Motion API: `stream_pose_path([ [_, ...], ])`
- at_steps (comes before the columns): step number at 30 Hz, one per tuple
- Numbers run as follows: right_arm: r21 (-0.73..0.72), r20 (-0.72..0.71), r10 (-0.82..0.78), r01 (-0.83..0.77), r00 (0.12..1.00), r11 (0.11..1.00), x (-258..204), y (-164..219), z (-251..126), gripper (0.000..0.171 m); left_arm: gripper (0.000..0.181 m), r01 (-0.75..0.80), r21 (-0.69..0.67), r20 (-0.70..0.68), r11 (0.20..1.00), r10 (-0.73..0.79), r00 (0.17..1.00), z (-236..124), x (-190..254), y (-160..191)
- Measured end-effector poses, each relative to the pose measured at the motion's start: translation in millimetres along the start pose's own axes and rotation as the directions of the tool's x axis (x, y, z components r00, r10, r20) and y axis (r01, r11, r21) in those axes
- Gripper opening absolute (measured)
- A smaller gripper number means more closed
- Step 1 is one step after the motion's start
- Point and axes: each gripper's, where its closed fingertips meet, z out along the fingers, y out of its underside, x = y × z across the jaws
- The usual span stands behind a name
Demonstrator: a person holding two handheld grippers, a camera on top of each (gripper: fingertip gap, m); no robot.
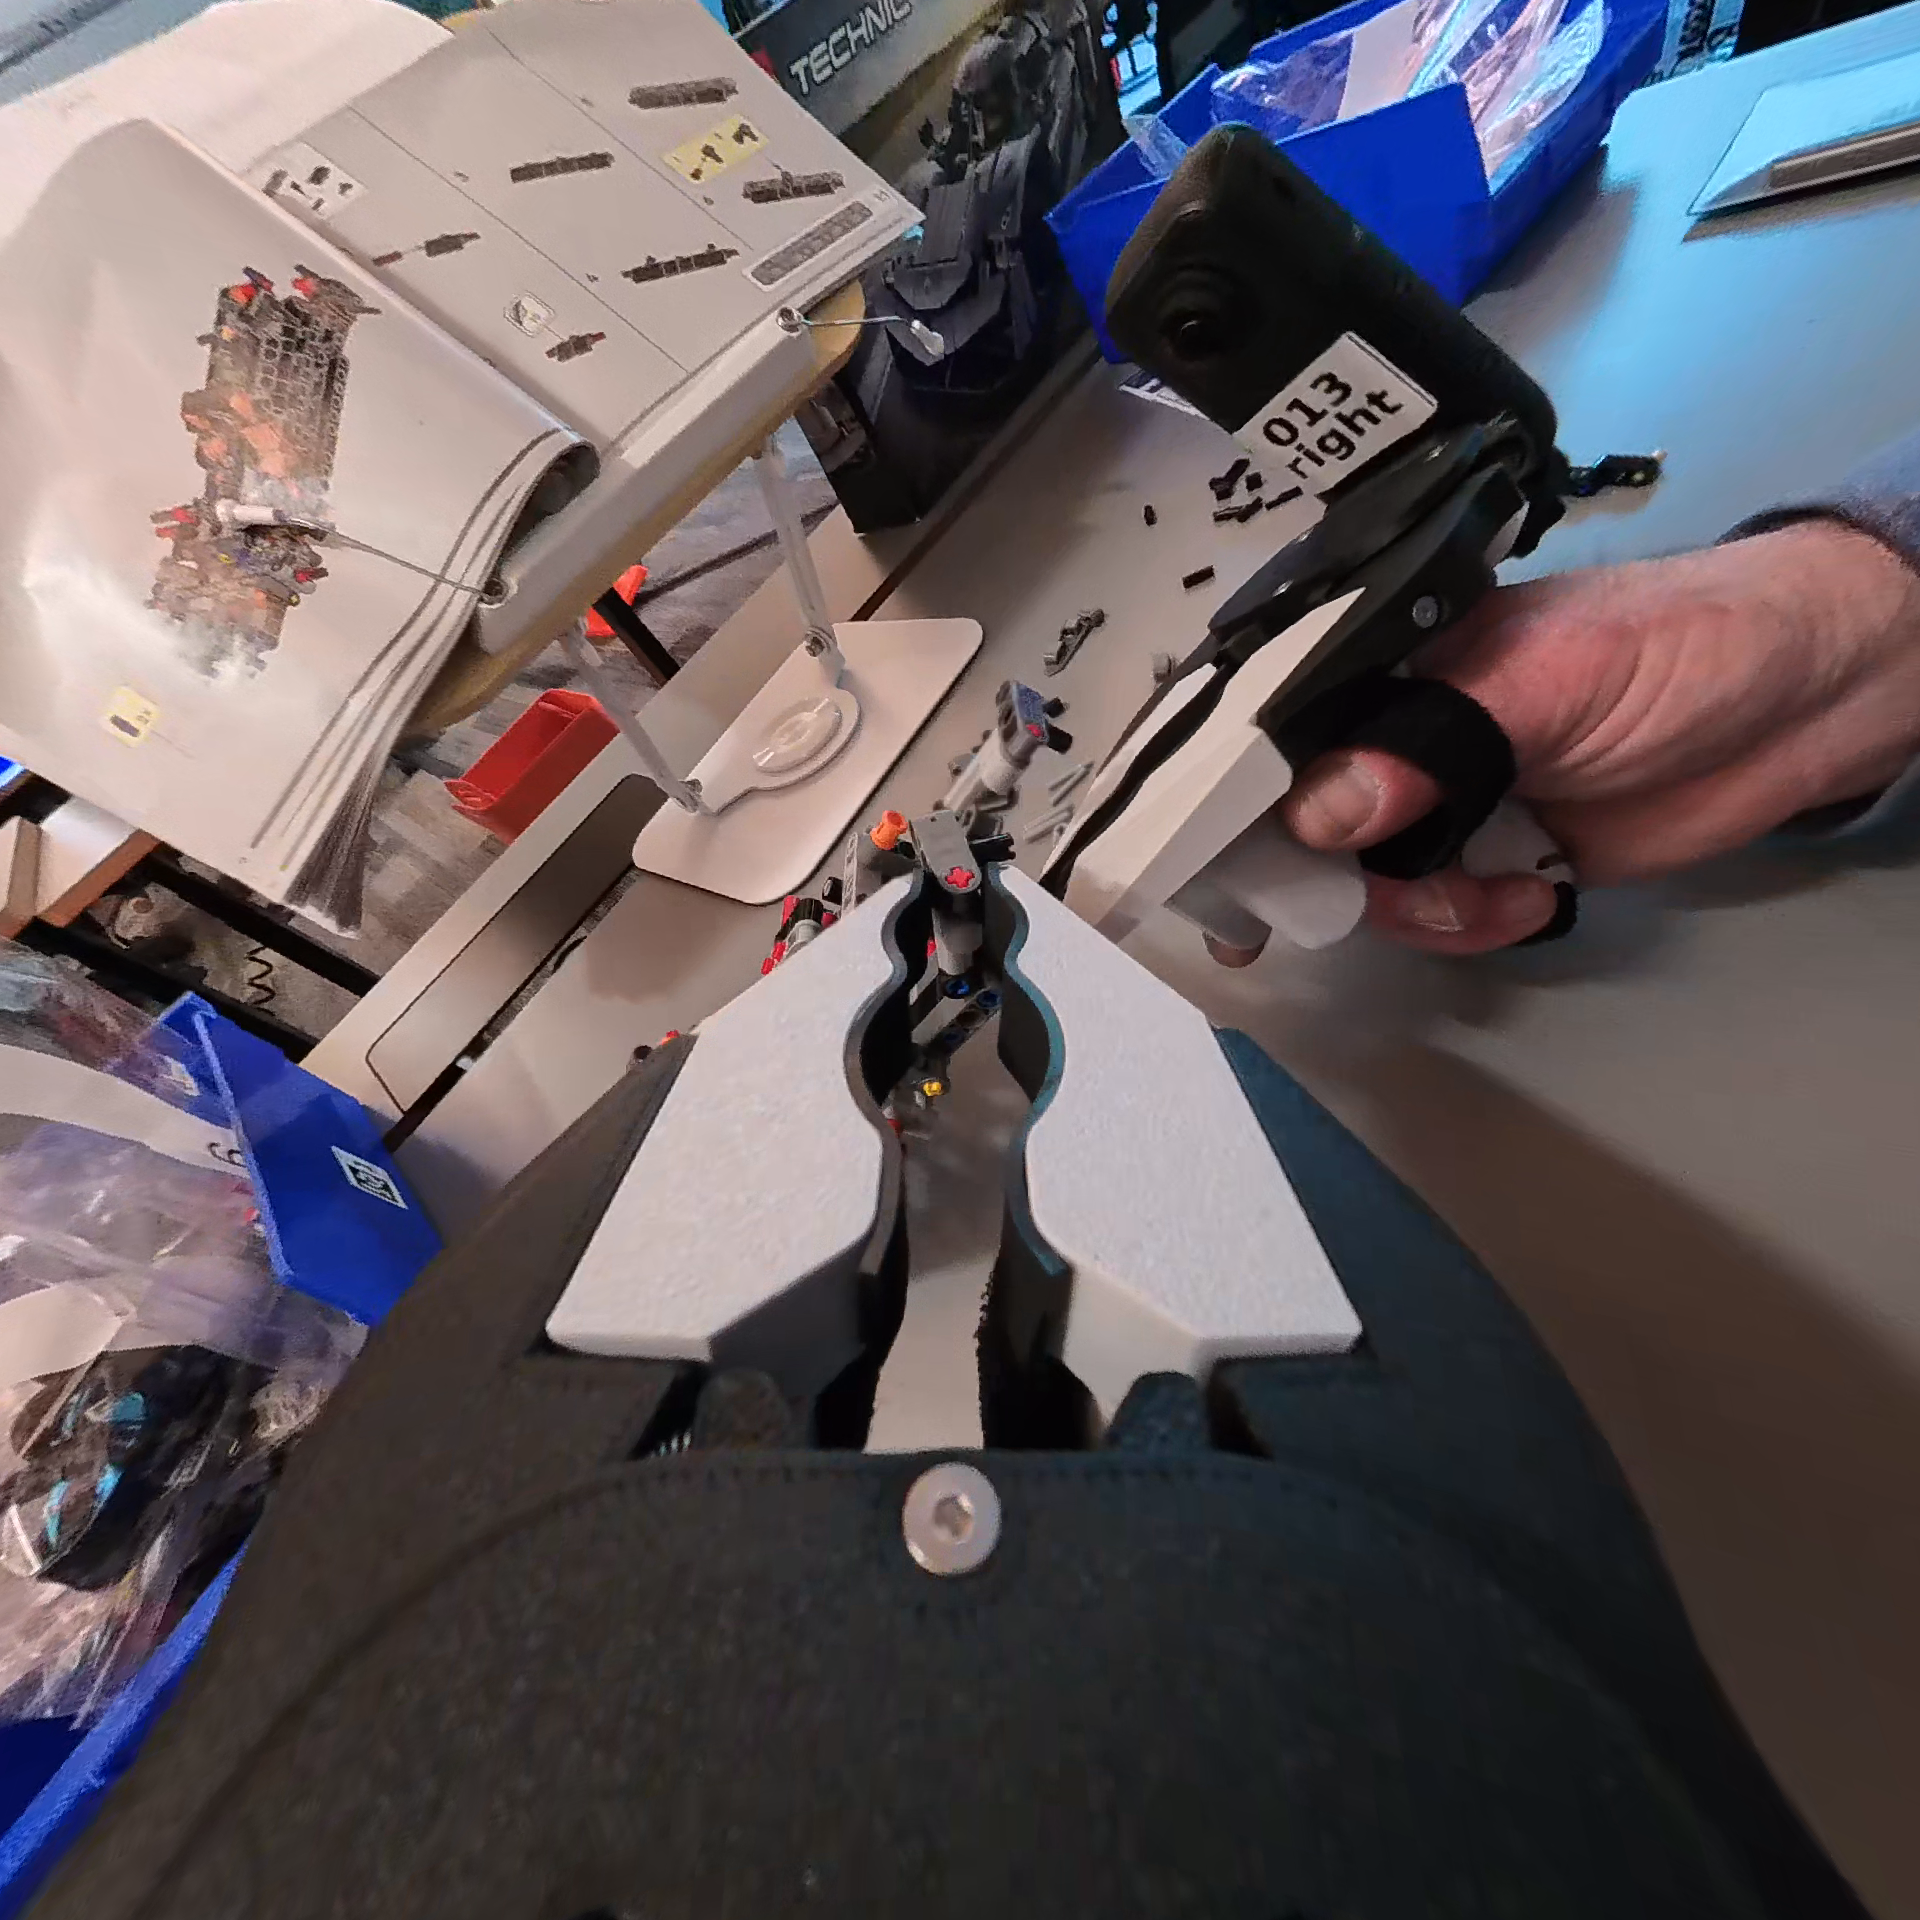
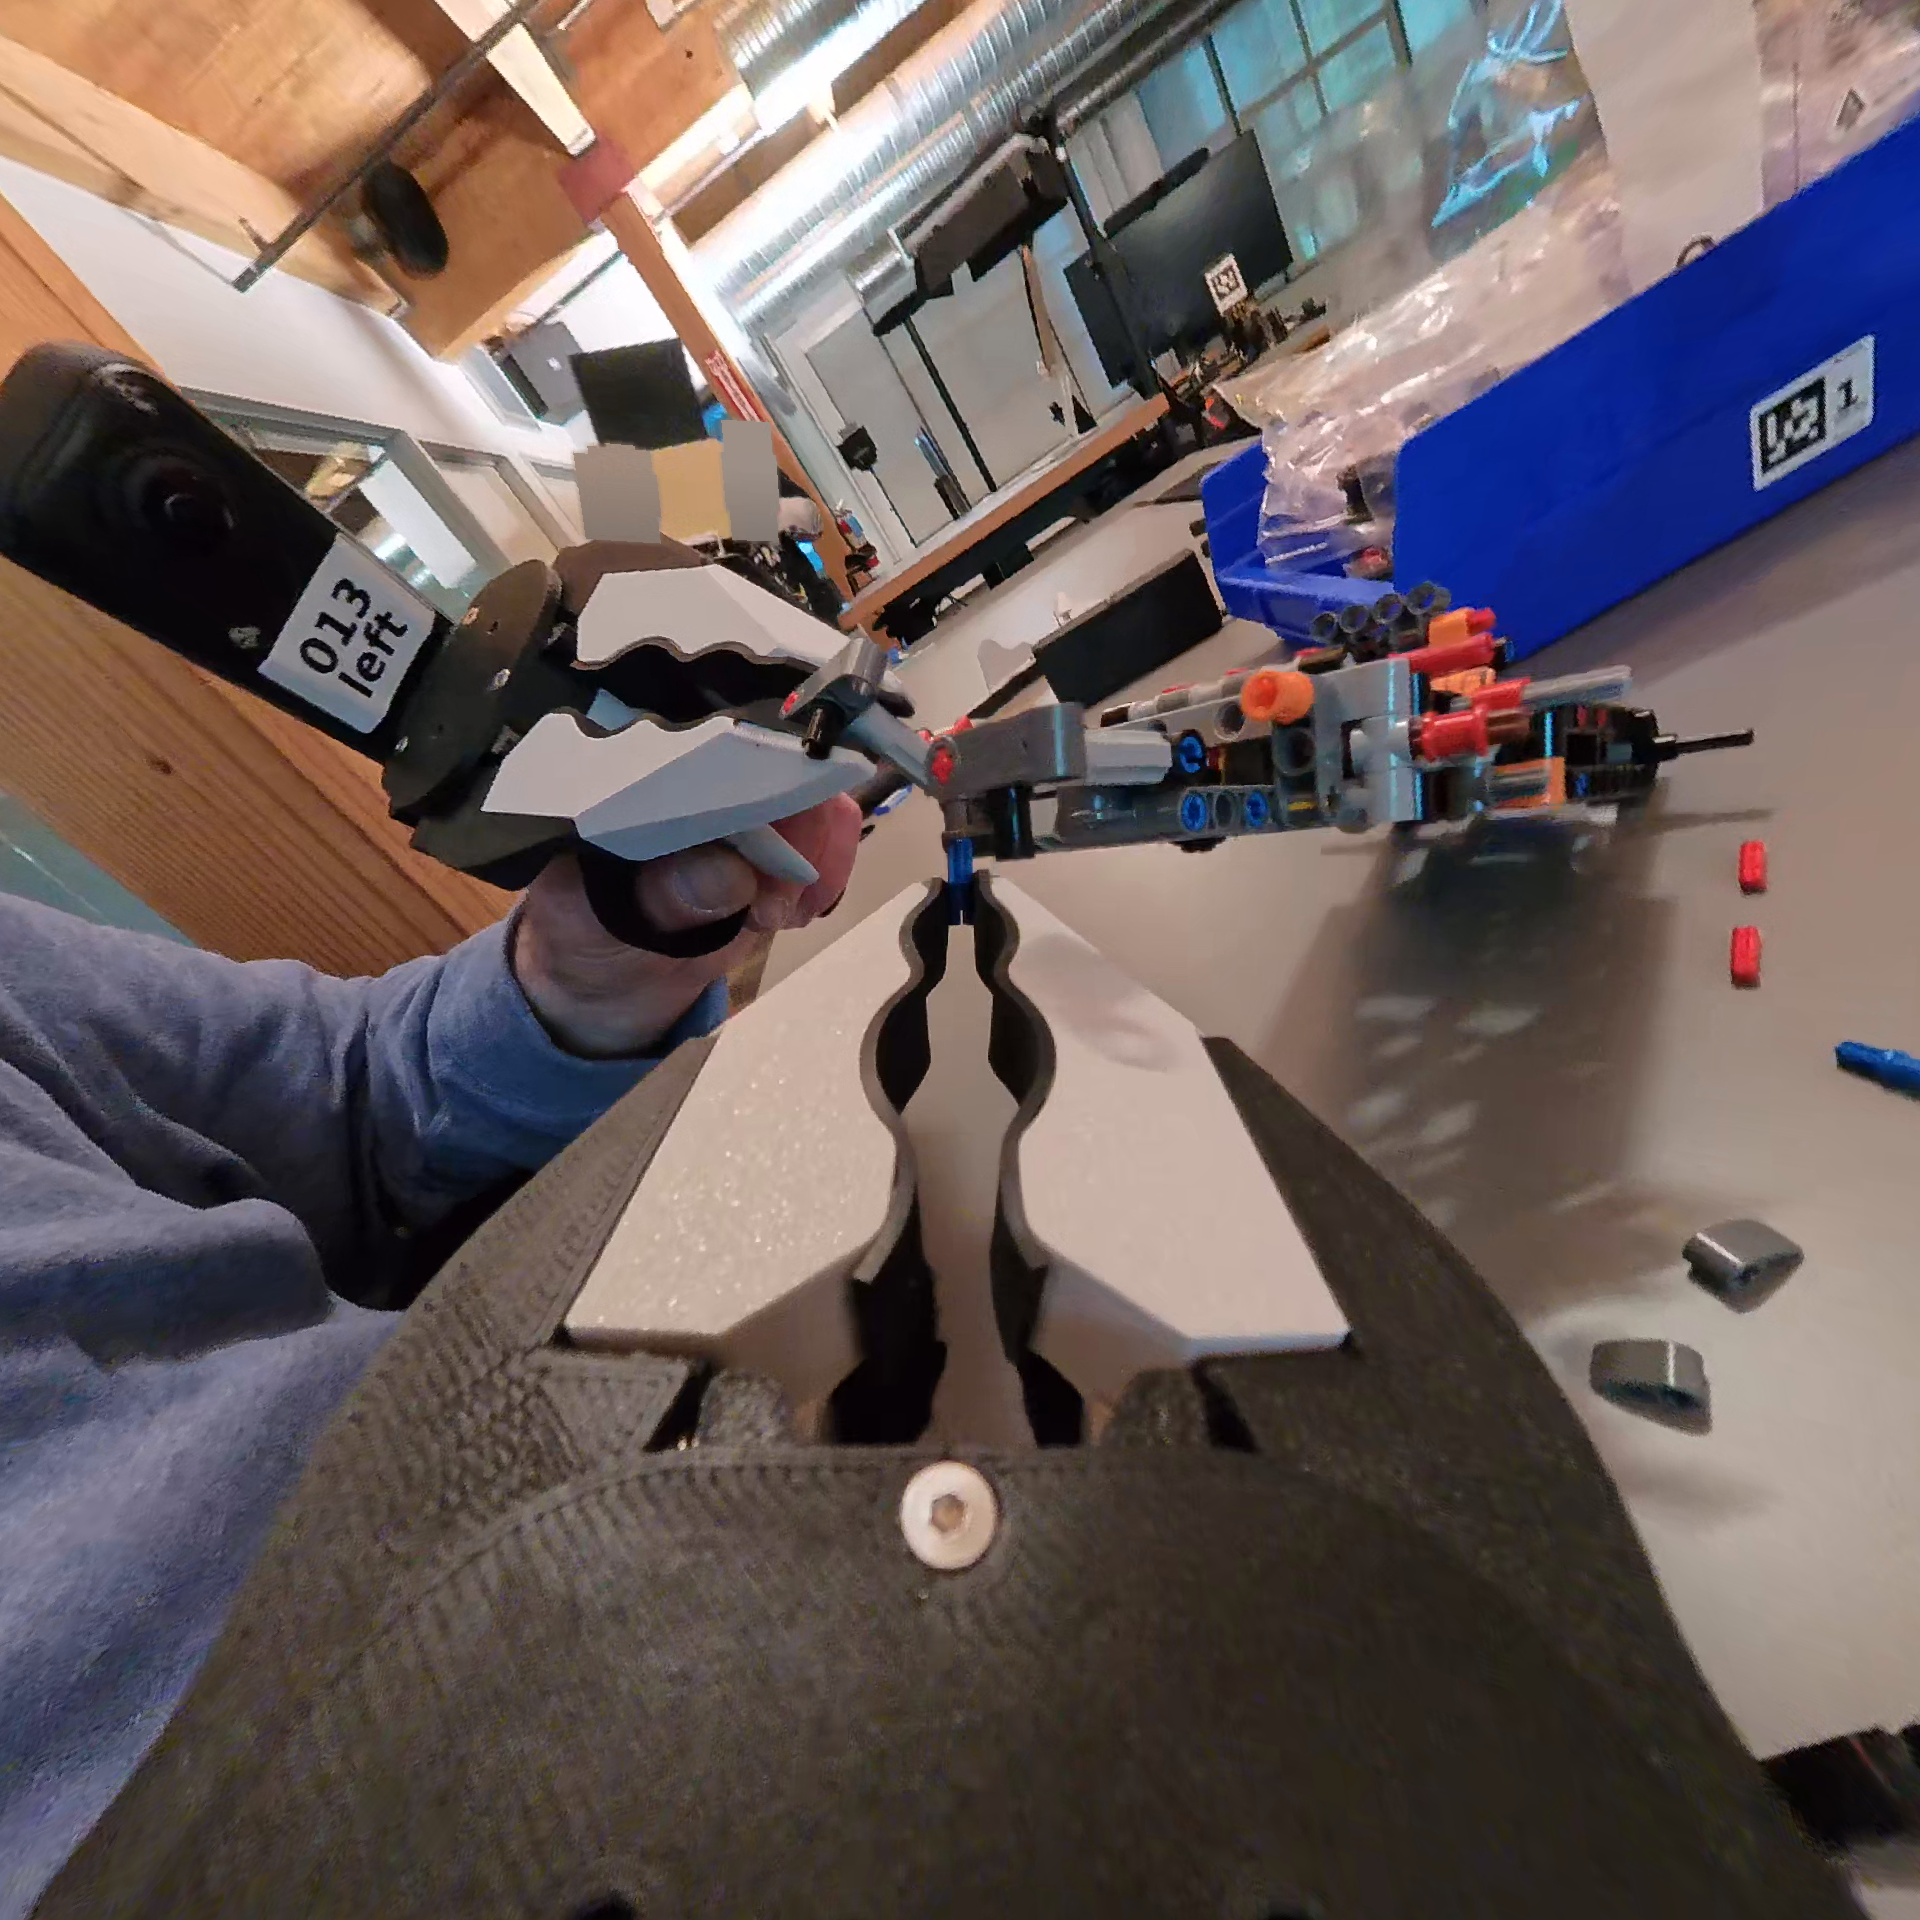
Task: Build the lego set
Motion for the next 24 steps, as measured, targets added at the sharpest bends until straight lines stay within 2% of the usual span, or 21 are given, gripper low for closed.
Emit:
stream_pose_path([
  [10,0.044,0.007,-0.028,0.028,1.0,0.999,1.8,-10.7,1.7,0.002,0.009,-0.024,0.023,-0.014,0.999,0.024,1.0,-0.2,-7.1,-3.8],
  [14,0.043,0.015,-0.023,0.023,1.0,0.999,4.8,-13.1,2.6,0.002,0.026,-0.002,0.052,-0.031,0.999,0.004,1.0,-4.4,-9.3,-2.4],
  [16,0.034,0.011,-0.029,0.029,1.0,0.999,6.2,-13.0,3.8,0.002,0.032,0.001,0.024,-0.026,1.0,0.0,1.0,-2.8,-11.5,6.0],
  [24,0.008,-0.034,-0.062,0.062,0.998,0.998,13.0,-17.0,6.2,0.002,0.02,-0.119,-0.016,-0.067,0.993,0.117,0.991,10.7,-12.0,19.6],
])
